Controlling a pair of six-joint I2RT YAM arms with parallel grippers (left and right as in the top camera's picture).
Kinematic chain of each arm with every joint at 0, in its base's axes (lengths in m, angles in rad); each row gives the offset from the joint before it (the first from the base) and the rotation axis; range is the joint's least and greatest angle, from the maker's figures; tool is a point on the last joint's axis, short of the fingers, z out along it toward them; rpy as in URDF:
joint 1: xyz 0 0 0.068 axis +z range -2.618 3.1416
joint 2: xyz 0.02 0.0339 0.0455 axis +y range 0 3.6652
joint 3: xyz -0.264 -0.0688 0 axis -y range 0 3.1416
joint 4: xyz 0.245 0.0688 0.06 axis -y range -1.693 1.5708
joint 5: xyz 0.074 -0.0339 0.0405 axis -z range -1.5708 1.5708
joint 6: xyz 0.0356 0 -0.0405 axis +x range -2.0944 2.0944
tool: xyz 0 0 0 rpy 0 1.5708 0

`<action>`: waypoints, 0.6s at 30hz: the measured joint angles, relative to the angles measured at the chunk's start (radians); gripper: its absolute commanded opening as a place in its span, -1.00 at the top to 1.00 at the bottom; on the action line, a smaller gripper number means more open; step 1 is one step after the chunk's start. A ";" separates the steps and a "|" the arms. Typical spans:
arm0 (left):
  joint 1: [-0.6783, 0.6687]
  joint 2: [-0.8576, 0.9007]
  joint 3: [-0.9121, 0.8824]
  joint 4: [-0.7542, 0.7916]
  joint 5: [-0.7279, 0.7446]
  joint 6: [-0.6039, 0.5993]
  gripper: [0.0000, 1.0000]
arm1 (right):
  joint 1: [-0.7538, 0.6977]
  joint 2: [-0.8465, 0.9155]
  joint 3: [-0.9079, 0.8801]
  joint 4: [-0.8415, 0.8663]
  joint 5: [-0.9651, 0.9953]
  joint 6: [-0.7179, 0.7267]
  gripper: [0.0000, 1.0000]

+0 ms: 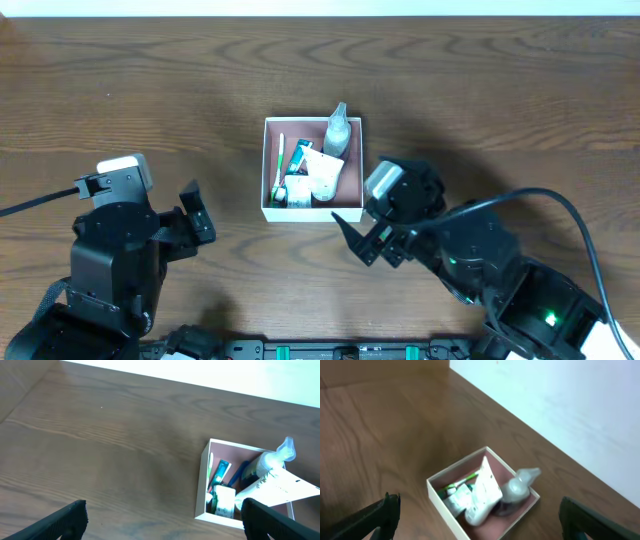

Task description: Pack container

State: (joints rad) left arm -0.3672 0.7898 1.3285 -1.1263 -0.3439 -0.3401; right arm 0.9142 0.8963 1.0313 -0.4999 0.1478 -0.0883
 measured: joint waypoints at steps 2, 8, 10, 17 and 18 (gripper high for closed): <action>0.000 0.000 0.000 0.000 0.000 0.000 -0.96 | 0.000 -0.008 0.000 -0.001 0.044 -0.003 -0.98; 0.000 0.000 0.000 0.000 0.000 0.000 -0.96 | -0.011 -0.045 0.000 -0.023 0.212 -0.004 -0.99; 0.000 0.000 0.000 0.000 0.000 0.000 -0.96 | -0.052 -0.060 0.000 -0.028 0.226 -0.006 -0.99; 0.000 0.000 0.000 0.000 0.000 0.000 -0.96 | -0.476 -0.146 -0.135 0.059 -0.004 -0.010 -0.98; 0.000 0.000 0.000 0.000 0.000 0.000 -0.96 | -0.529 -0.160 -0.170 0.073 -0.039 -0.010 -0.98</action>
State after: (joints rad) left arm -0.3672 0.7898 1.3285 -1.1263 -0.3443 -0.3401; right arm 0.3847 0.7364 0.8616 -0.4267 0.1089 -0.0978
